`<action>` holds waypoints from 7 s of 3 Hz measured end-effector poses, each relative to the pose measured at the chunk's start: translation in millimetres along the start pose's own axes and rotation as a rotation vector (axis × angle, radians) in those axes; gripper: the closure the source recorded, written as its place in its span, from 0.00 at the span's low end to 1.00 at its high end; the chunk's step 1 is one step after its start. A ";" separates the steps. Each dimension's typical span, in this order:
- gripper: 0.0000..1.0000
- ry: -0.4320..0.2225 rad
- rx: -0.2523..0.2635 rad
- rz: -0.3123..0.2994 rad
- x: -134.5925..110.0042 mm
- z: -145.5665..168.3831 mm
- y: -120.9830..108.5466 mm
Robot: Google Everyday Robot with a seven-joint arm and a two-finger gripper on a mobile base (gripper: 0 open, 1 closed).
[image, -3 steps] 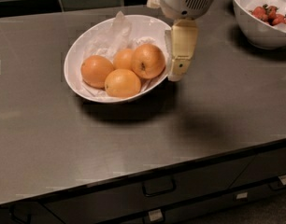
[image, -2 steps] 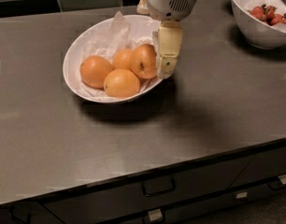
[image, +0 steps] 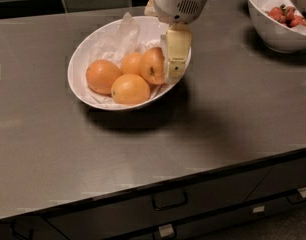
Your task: Pick orange from white bowl
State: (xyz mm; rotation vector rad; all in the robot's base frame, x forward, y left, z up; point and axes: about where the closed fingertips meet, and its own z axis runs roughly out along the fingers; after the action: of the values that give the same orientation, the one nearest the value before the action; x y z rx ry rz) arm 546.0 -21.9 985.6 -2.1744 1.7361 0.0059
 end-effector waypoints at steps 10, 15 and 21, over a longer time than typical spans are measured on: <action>0.17 -0.014 -0.099 0.041 10.2 65.3 -30.1; 0.29 -0.001 -0.118 0.074 22.6 83.9 -23.5; 1.00 -0.004 -0.130 0.073 23.3 91.8 -24.2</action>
Offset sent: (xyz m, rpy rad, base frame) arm 0.0240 -0.0071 -0.0449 -0.0151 0.1334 -0.0137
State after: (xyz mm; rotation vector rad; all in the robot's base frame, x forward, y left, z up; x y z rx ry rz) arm 594.5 -13.9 901.1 -2.1976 1.8596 0.1459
